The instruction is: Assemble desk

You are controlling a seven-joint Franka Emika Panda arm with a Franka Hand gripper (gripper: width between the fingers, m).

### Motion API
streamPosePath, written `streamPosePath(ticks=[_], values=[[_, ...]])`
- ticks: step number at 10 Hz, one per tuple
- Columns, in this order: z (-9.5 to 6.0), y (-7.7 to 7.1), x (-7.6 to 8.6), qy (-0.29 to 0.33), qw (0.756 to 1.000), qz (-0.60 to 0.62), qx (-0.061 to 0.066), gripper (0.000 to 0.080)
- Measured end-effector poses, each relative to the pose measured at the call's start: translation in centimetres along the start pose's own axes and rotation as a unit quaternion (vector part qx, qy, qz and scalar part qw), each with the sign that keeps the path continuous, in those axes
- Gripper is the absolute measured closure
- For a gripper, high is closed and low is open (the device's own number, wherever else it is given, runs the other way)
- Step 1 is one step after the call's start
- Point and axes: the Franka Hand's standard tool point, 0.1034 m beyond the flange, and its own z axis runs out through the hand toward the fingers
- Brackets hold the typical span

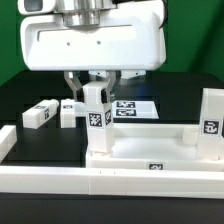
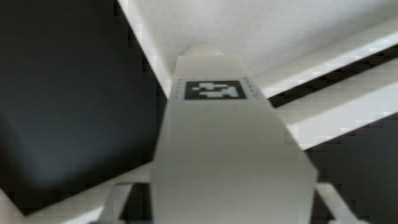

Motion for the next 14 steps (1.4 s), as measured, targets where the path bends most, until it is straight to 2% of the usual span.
streamPosePath(ticks=[3, 7, 9, 12, 13, 14], values=[[0.04, 0.0, -0.09, 0.001, 0.988, 0.153, -0.003, 0.0511], [0.05, -0.22, -0.17, 0.002, 0.949, 0.314, -0.003, 0.0509], [0.04, -0.31, -0.17, 0.0, 0.935, 0.354, 0.001, 0.0509], [0.08, -0.31, -0.2, 0.0, 0.944, 0.331, 0.001, 0.0509], [0.11, -0.35, -0.23, 0.0, 0.944, 0.331, 0.001, 0.0311], [0.13, -0.55, -0.33, -0.001, 0.951, 0.31, 0.001, 0.0203]])
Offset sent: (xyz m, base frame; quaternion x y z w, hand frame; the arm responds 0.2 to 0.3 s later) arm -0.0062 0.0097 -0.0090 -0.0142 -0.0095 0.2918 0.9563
